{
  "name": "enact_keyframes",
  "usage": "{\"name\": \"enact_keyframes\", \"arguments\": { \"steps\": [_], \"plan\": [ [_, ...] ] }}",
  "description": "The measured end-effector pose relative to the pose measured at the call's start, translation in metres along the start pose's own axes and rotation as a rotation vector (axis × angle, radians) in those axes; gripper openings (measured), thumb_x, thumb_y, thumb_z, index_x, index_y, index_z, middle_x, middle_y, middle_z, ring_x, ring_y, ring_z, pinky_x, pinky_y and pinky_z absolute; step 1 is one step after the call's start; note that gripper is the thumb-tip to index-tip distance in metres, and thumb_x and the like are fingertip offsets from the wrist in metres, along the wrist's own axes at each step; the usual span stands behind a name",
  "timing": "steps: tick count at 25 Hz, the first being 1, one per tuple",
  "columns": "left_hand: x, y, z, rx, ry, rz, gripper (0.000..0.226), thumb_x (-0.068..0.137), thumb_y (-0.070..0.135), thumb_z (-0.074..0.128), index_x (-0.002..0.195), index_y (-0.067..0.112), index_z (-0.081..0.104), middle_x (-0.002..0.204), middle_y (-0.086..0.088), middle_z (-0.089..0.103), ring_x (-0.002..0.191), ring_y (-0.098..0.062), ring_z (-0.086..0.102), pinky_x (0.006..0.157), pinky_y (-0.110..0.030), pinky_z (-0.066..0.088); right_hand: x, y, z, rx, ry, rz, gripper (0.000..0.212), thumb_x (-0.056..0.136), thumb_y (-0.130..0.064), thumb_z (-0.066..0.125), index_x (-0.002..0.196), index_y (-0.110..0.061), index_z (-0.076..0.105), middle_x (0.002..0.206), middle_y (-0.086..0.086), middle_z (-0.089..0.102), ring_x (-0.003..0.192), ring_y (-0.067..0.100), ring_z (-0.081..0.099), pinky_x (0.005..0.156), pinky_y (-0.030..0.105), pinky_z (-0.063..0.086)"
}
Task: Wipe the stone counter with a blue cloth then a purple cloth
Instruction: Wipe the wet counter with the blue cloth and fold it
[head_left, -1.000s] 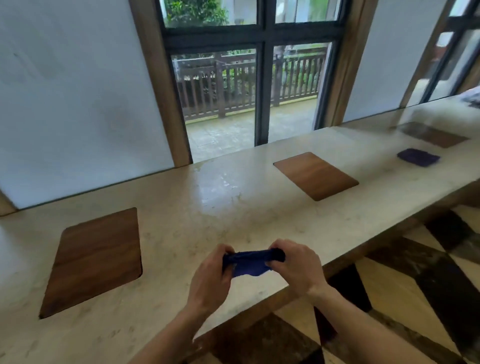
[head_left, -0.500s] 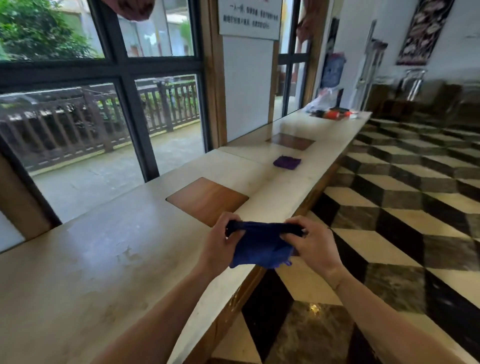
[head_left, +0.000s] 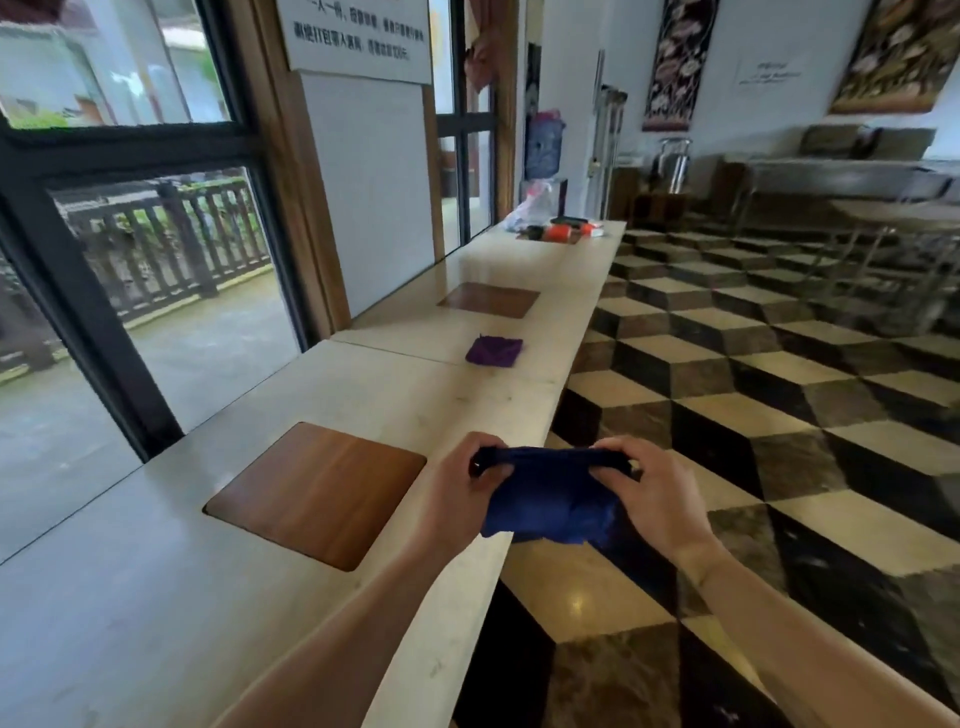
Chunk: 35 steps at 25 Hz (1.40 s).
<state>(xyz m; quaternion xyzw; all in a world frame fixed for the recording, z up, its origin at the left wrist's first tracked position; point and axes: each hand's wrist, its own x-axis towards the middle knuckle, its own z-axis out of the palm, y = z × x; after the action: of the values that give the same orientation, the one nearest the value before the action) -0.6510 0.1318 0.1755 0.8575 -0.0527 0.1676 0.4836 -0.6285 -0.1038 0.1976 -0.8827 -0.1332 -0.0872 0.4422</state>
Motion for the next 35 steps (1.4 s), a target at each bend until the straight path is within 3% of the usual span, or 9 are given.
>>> {"name": "enact_keyframes", "arguments": {
  "steps": [4, 9, 15, 20, 24, 27, 29, 33, 35],
  "plan": [
    [0.077, -0.005, 0.037, -0.037, -0.088, 0.046, 0.027, 0.094, 0.022, 0.063, 0.091, 0.048, 0.057, 0.092, 0.02, 0.068, 0.09, -0.004, 0.063, 0.081, -0.031, 0.056, 0.055, 0.036, -0.012, -0.024, 0.088, 0.076, 0.022, 0.095, -0.022, 0.065, 0.105, -0.041, 0.065, 0.097, -0.023, 0.066, 0.092, 0.002, 0.063, 0.081, 0.024, 0.052],
    [0.179, -0.015, 0.114, -0.034, -0.111, 0.069, 0.025, 0.095, 0.018, 0.063, 0.091, 0.043, 0.058, 0.09, 0.018, 0.066, 0.088, -0.008, 0.063, 0.079, -0.027, 0.053, 0.145, 0.103, -0.043, -0.048, 0.153, 0.099, 0.022, 0.094, -0.021, 0.067, 0.1, -0.042, 0.064, 0.092, -0.027, 0.062, 0.089, -0.002, 0.061, 0.081, 0.023, 0.051],
    [0.317, -0.018, 0.207, -0.011, -0.107, -0.019, 0.03, 0.092, 0.014, 0.067, 0.082, 0.042, 0.06, 0.082, 0.022, 0.065, 0.08, -0.003, 0.062, 0.068, -0.014, 0.045, 0.281, 0.185, -0.095, -0.037, 0.09, 0.136, 0.015, 0.094, -0.019, 0.066, 0.101, -0.032, 0.07, 0.09, -0.022, 0.065, 0.086, -0.003, 0.061, 0.072, 0.013, 0.044],
    [0.415, -0.024, 0.255, 0.033, -0.056, -0.065, 0.032, 0.091, 0.013, 0.068, 0.076, 0.04, 0.061, 0.077, 0.026, 0.062, 0.075, 0.005, 0.059, 0.06, -0.006, 0.042, 0.388, 0.231, -0.118, -0.031, 0.056, 0.154, 0.014, 0.094, -0.017, 0.065, 0.098, -0.027, 0.074, 0.088, -0.014, 0.07, 0.085, 0.002, 0.064, 0.076, 0.022, 0.052],
    [0.483, -0.058, 0.283, -0.031, -0.027, -0.111, 0.028, 0.09, 0.015, 0.069, 0.078, 0.04, 0.062, 0.078, 0.02, 0.067, 0.077, 0.005, 0.061, 0.066, -0.014, 0.049, 0.471, 0.268, -0.109, -0.037, 0.033, 0.119, 0.012, 0.095, -0.016, 0.064, 0.096, -0.026, 0.072, 0.087, -0.016, 0.066, 0.084, 0.0, 0.06, 0.07, 0.013, 0.043],
    [0.526, -0.091, 0.292, -0.124, 0.01, -0.181, 0.019, 0.089, 0.016, 0.07, 0.085, 0.034, 0.065, 0.084, 0.009, 0.071, 0.079, -0.005, 0.064, 0.073, -0.033, 0.057, 0.536, 0.293, -0.087, 0.029, -0.026, 0.095, 0.011, 0.094, -0.017, 0.066, 0.103, -0.024, 0.07, 0.095, -0.009, 0.07, 0.091, 0.006, 0.063, 0.074, 0.019, 0.049],
    [0.559, -0.113, 0.296, -0.186, 0.048, -0.23, 0.018, 0.088, 0.012, 0.07, 0.088, 0.03, 0.066, 0.086, 0.005, 0.071, 0.082, -0.012, 0.066, 0.075, -0.038, 0.058, 0.58, 0.306, -0.069, 0.066, -0.072, 0.122, 0.012, 0.095, -0.018, 0.065, 0.105, -0.023, 0.069, 0.097, -0.008, 0.07, 0.093, 0.009, 0.065, 0.078, 0.026, 0.054],
    [0.622, -0.15, 0.301, -0.225, 0.115, -0.31, 0.022, 0.089, 0.01, 0.068, 0.088, 0.031, 0.063, 0.088, 0.007, 0.069, 0.083, -0.013, 0.065, 0.068, -0.026, 0.053, 0.666, 0.322, -0.035, 0.068, -0.153, 0.098, 0.015, 0.096, -0.018, 0.064, 0.109, -0.024, 0.065, 0.097, -0.014, 0.065, 0.095, 0.007, 0.062, 0.084, 0.03, 0.055],
    [0.64, -0.168, 0.301, -0.227, 0.143, -0.372, 0.019, 0.09, 0.012, 0.067, 0.09, 0.03, 0.062, 0.091, 0.003, 0.069, 0.087, -0.016, 0.065, 0.07, -0.027, 0.054, 0.7, 0.323, -0.02, 0.094, -0.209, 0.096, 0.016, 0.096, -0.014, 0.063, 0.11, -0.024, 0.062, 0.096, -0.017, 0.061, 0.093, 0.002, 0.059, 0.084, 0.023, 0.053]
  ]
}}
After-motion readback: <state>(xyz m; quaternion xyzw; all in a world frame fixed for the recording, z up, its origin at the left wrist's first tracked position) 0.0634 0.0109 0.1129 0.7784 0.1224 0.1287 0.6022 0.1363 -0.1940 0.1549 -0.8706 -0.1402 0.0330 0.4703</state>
